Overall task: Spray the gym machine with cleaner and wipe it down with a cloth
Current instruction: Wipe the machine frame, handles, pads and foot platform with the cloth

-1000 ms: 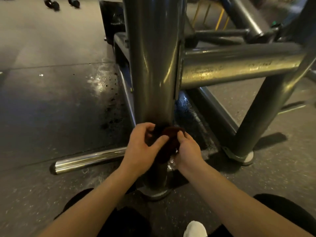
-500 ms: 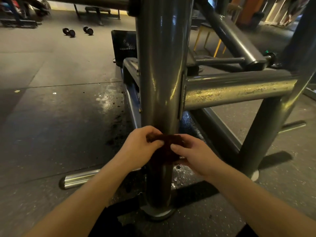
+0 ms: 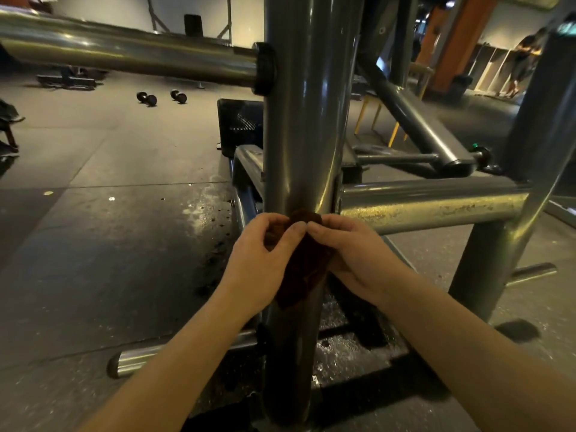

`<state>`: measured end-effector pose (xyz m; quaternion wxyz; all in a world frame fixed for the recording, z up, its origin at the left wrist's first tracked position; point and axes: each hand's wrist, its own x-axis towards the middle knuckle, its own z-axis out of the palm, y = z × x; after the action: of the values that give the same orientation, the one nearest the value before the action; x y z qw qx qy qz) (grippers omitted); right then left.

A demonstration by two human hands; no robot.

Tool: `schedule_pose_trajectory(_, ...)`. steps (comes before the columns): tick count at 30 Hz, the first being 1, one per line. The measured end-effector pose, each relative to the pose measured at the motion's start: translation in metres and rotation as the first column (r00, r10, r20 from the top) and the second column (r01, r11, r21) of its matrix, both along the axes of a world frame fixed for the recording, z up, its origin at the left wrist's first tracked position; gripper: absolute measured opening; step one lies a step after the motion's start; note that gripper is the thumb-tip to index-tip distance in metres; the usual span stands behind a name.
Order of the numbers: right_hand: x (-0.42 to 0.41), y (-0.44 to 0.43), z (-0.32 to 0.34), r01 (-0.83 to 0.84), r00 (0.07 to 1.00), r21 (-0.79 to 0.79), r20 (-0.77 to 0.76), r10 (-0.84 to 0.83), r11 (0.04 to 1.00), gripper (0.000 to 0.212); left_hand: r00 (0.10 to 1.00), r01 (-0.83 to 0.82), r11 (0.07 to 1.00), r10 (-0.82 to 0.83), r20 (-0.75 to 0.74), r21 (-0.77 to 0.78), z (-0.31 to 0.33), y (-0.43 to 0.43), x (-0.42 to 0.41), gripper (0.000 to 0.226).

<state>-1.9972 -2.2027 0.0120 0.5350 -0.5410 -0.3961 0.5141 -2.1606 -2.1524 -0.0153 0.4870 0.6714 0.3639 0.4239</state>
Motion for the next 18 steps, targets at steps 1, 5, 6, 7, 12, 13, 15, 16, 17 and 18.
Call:
schedule_pose_trajectory(1, 0.001, 0.005, 0.009, 0.004, 1.0, 0.018, 0.005, -0.004, 1.0, 0.02, 1.0, -0.007, 0.999, 0.007, 0.014, 0.043, 0.007, 0.003, 0.002, 0.029)
schedule_pose_trajectory(5, 0.004, 0.023, 0.056, -0.002, 0.989, 0.097, 0.147, -0.013, 0.995, 0.02, 0.993, -0.086, 0.986, 0.073, 0.094, 0.144, 0.041, 0.019, 0.011, 0.021)
schedule_pose_trajectory(6, 0.006, 0.026, 0.07, -0.024, 0.972, 0.135, 0.235, -0.008, 0.991, 0.02, 0.988, -0.113, 0.982, 0.095, 0.123, 0.15, 0.051, 0.024, 0.013, 0.015)
schedule_pose_trajectory(7, 0.008, 0.028, 0.084, -0.036, 0.942, 0.181, 0.333, -0.027, 0.983, 0.021, 0.982, -0.147, 0.975, 0.124, 0.145, 0.165, 0.062, 0.03, 0.015, 0.012)
schedule_pose_trajectory(12, 0.026, 0.053, 0.148, 0.174, 0.749, 0.559, 0.46, -0.477, 0.811, 0.023, 0.906, -0.368, 0.887, 0.275, 0.322, 0.278, 0.129, 0.063, 0.026, 0.016)
schedule_pose_trajectory(13, 0.029, 0.059, 0.16, 0.189, 0.744, 0.594, 0.432, -0.509, 0.782, 0.021, 0.888, -0.408, 0.856, 0.29, 0.357, 0.318, 0.144, 0.07, 0.029, 0.019)
schedule_pose_trajectory(15, 0.031, 0.073, 0.182, 0.171, 0.801, 0.58, 0.389, -0.455, 0.797, 0.023, 0.874, -0.456, 0.786, 0.307, 0.376, 0.418, 0.169, 0.088, 0.039, 0.026)
schedule_pose_trajectory(16, 0.034, 0.082, 0.189, 0.174, 0.842, 0.537, 0.354, -0.408, 0.825, 0.025, 0.885, -0.453, 0.756, 0.317, 0.341, 0.473, 0.178, 0.098, 0.045, 0.03)
schedule_pose_trajectory(17, 0.038, 0.091, 0.193, 0.189, 0.87, 0.486, 0.321, -0.375, 0.853, 0.028, 0.899, -0.436, 0.732, 0.34, 0.275, 0.524, 0.184, 0.107, 0.053, 0.034)
schedule_pose_trajectory(18, 0.042, 0.099, 0.194, 0.197, 0.89, 0.437, 0.296, -0.347, 0.878, 0.034, 0.905, -0.418, 0.71, 0.378, 0.194, 0.567, 0.185, 0.116, 0.062, 0.039)
